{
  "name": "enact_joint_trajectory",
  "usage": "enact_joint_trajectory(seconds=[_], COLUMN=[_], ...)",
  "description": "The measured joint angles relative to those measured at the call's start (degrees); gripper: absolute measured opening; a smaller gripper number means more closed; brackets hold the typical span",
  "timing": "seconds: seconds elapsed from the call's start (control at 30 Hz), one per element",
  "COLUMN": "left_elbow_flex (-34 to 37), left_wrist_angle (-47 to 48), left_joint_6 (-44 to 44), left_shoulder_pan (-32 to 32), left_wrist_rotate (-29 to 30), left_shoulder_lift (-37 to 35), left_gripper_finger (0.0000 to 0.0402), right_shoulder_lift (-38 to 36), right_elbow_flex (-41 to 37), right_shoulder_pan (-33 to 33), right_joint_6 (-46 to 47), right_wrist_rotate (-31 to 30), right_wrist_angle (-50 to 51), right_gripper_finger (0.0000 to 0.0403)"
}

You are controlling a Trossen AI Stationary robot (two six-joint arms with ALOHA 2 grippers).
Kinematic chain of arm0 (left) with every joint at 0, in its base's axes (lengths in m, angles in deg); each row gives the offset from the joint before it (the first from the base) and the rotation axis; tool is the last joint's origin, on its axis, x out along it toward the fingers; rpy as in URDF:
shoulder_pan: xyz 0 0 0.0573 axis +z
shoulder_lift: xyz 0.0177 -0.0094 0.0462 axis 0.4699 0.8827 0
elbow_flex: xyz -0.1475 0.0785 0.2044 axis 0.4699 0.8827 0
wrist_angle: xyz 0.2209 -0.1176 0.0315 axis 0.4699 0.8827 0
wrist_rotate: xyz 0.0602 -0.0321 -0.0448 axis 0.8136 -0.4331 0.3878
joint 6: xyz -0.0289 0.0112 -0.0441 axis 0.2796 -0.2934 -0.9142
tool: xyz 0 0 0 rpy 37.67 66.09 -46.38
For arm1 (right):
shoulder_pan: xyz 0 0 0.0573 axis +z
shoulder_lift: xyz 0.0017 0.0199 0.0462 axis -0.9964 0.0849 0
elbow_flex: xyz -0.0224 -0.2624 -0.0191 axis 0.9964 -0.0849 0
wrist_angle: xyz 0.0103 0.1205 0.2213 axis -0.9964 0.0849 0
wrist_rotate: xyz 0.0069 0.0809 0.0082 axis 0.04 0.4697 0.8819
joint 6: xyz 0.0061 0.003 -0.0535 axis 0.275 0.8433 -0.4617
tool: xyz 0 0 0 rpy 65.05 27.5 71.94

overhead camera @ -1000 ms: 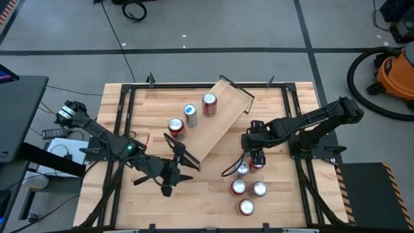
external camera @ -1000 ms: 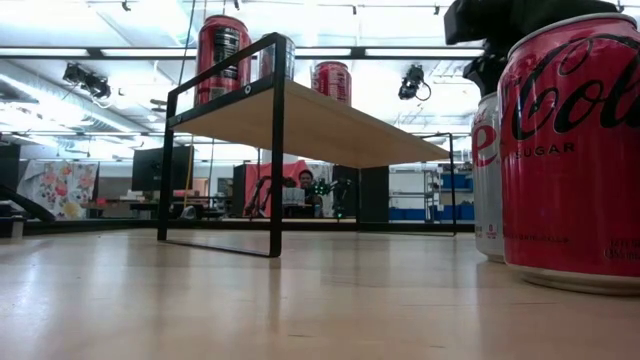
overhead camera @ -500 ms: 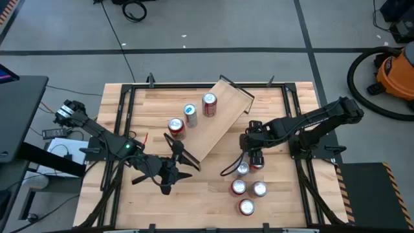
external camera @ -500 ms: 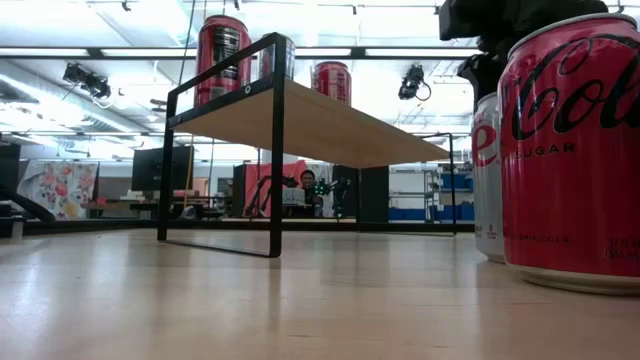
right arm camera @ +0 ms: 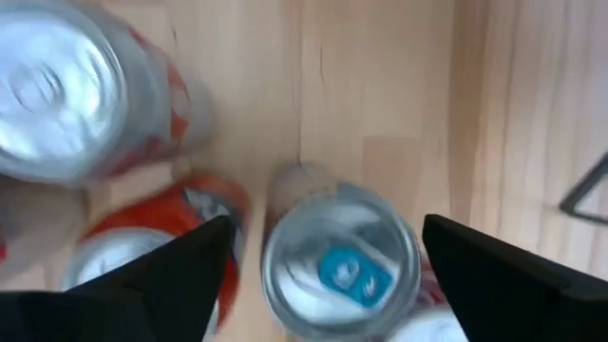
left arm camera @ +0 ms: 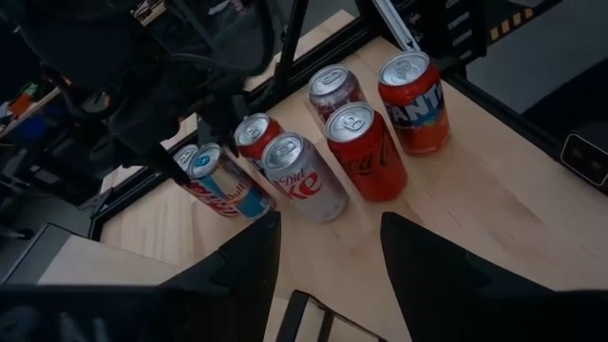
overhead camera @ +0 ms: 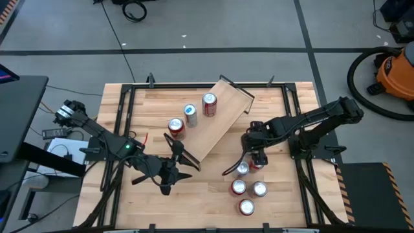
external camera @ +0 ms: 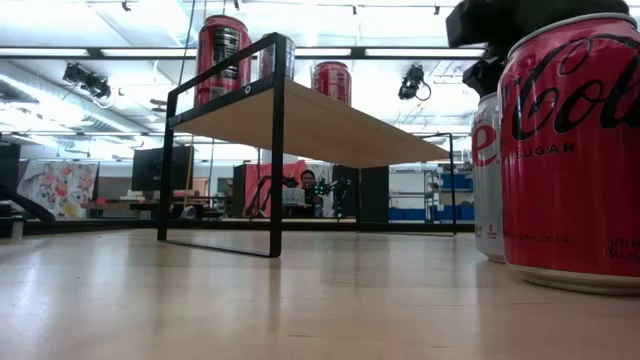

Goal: Place canned beverage on shelf
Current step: Put the blue soda can on the shelf aligned with the other blue soda can

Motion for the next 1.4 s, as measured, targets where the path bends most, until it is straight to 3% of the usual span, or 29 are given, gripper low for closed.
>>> enact_joint_trajectory(seconds=[0.23,0.67,1.07,1.4], left_elbow_flex=[0.0,0.0,-0.1,-3.9], left_wrist_angle=[0.0,-0.1,-5.6,-1.9], left_joint_6=[-0.9,-1.1,-5.1,-14.2], left_shoulder_pan=[0.0,0.0,2.9,2.3], left_wrist_rotate=[-0.1,-0.1,0.0,1.4], left_shoulder_lift=[0.0,0.0,0.3,0.3], left_gripper_finger=[0.0192,0.0192,0.0192,0.0192], right_shoulder_lift=[0.0,0.1,0.0,3.8], right_elbow_flex=[-1.8,-2.7,14.7,26.8], right_shoulder_pan=[0.0,0.0,1.1,1.4], right_joint_6=[-1.0,-4.9,-5.5,-5.8], right_wrist_rotate=[0.2,0.4,-1.5,0.0], right_wrist_angle=[-0.5,-1.5,5.8,7.0], right_gripper_finger=[0.0356,0.0250,0.0261,0.0261])
